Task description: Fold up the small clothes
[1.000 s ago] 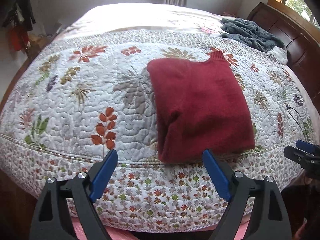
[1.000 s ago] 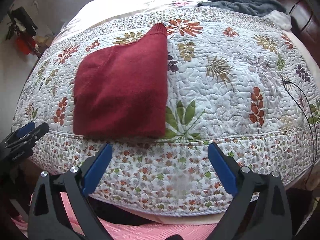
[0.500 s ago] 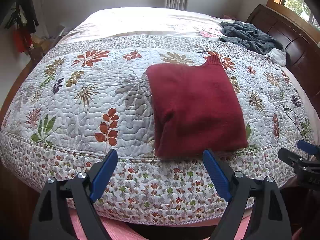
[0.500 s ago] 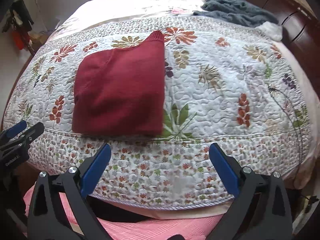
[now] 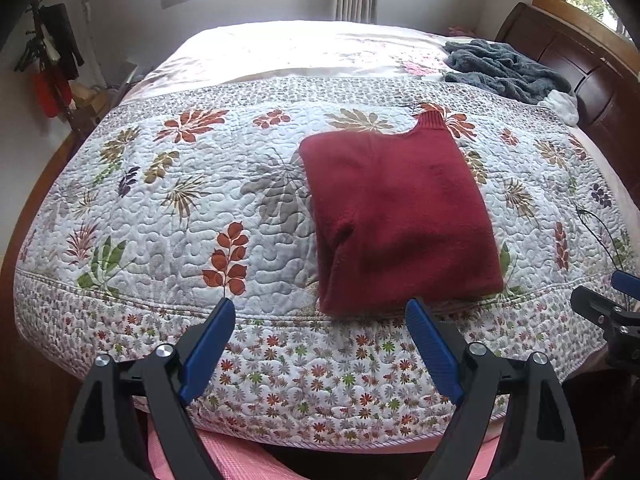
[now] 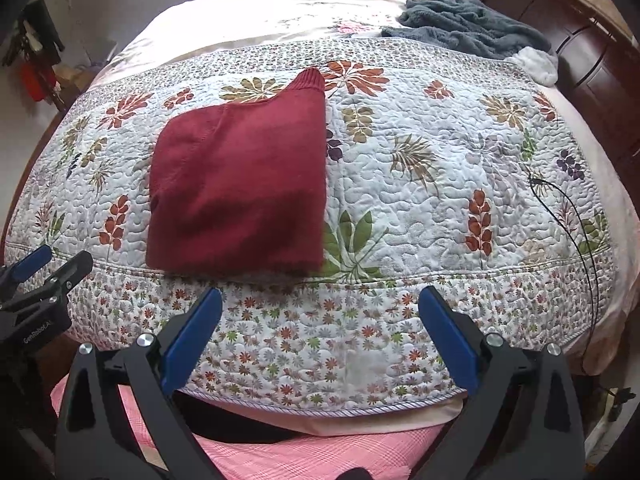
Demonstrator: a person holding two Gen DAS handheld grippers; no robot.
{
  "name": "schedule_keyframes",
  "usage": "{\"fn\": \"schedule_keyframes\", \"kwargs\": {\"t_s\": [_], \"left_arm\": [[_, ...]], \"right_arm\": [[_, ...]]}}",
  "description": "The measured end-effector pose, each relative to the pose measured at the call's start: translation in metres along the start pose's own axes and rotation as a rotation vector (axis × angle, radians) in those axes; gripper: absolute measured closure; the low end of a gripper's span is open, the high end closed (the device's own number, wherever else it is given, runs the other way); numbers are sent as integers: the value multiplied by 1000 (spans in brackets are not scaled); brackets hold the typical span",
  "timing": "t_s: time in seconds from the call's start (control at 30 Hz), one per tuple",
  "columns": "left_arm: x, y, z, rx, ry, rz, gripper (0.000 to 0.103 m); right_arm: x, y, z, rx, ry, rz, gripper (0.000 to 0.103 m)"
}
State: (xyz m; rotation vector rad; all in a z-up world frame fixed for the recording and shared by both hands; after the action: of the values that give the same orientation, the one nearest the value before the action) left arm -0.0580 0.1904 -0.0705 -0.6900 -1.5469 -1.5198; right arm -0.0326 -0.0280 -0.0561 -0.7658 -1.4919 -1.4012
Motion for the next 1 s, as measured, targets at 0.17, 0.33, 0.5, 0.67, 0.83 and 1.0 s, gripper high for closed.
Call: {"fn": "schedule_keyframes", "kwargs": {"t_s": [0.17,0.33,0.5,0.67,0.83,1.0], "left_arm": [[-1,-1,-1,-4,8,4,16],[-5,-1,-3,-10,15,12,16],[-8,-3,-6,-20,17,23,16],[-11,-4,-7,-25,22,31,16],[-12,-4,-6,-23,24,30,16],[-11,-4,-7,-25,24,30,16]], "right_arm": [[-1,1,0,1,4,2,5],[-7,0,-4,0,-8,12,4],[-13,0,-6,-14,-2,21,4],[-14,0,-9,-22,3,23,4],[-15,1,-9,-17,-3,21,4],[-19,0,-13,-18,-11,24,4]]}}
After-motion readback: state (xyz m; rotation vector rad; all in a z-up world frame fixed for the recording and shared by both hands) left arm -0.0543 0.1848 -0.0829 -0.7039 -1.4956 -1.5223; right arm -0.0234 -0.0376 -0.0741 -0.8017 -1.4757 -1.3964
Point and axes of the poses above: each gripper's, at about its wrist camera, not at the fingertips, and x roughly against the way its jaws point, z to its left, y to its top, the point moved 9 cm from there along -x, roughly the way its jaws point, and after that the axes turned 6 degrees about y, right-handed, at the moved point
